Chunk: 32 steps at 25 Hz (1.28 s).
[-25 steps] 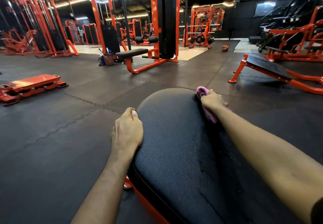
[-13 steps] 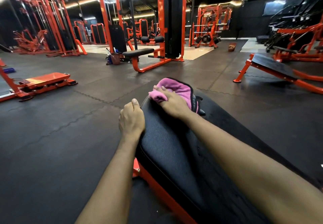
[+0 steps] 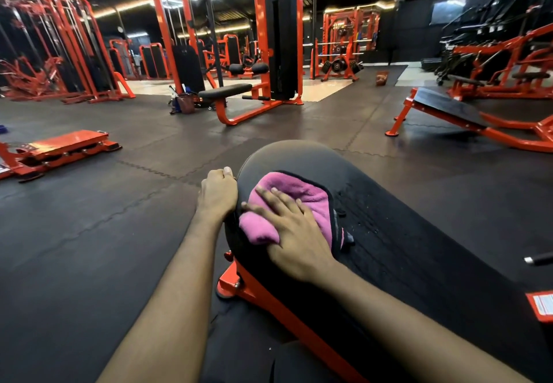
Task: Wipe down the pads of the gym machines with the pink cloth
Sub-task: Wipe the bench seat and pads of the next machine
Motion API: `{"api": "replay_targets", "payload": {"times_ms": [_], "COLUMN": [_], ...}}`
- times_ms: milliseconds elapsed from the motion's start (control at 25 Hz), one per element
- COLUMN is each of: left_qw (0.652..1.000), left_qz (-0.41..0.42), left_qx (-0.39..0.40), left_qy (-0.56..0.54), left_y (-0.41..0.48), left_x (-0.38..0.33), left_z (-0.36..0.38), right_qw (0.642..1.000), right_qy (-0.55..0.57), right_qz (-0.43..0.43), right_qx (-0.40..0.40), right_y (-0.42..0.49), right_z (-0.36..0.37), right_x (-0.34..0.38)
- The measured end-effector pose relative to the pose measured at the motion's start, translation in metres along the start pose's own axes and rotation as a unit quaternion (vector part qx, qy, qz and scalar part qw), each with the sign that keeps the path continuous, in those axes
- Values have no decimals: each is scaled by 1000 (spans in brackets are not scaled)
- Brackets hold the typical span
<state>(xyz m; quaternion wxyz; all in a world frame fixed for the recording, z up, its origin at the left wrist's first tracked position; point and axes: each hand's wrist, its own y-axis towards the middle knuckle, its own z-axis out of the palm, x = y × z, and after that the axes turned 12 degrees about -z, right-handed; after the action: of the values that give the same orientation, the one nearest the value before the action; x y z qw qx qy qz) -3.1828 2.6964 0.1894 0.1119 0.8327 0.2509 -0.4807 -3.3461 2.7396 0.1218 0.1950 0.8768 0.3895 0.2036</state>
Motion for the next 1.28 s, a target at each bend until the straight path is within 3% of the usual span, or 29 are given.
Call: {"api": "replay_targets", "payload": {"times_ms": [120, 400, 680, 800, 920, 1040, 1080, 1240, 1280], "left_qw": [999, 988, 983, 979, 976, 975, 975, 974, 974], "left_qz": [-10, -10, 1, 7, 18, 21, 20, 21, 22], "left_qx": [-36, -95, -132, -151, -168, -172, -172, -177, -178], "left_qy": [35, 125, 131, 134, 138, 139, 140, 141, 140], "left_y": [-3, -5, 3, 6, 7, 7, 8, 6, 7], "left_x": [-7, -5, 0, 1, 0, 0, 0, 0, 0], "left_z": [4, 28, 31, 33, 36, 36, 36, 36, 37], "right_qw": [995, 981, 948, 926, 890, 860, 869, 935, 936], "right_qy": [12, -29, -65, -14, 59, 9, 21, 88, 96], "right_qz": [93, 187, 311, 377, 431, 429, 410, 344, 339], "right_qx": [-19, -32, -19, -24, -135, -278, -277, -13, -2], "right_y": [44, 84, 81, 58, 42, 53, 59, 54, 50], "right_z": [-2, -6, -26, -41, -77, -110, -109, -40, -32], "right_x": [-30, -119, -229, -273, -296, -305, -306, -288, -275]}}
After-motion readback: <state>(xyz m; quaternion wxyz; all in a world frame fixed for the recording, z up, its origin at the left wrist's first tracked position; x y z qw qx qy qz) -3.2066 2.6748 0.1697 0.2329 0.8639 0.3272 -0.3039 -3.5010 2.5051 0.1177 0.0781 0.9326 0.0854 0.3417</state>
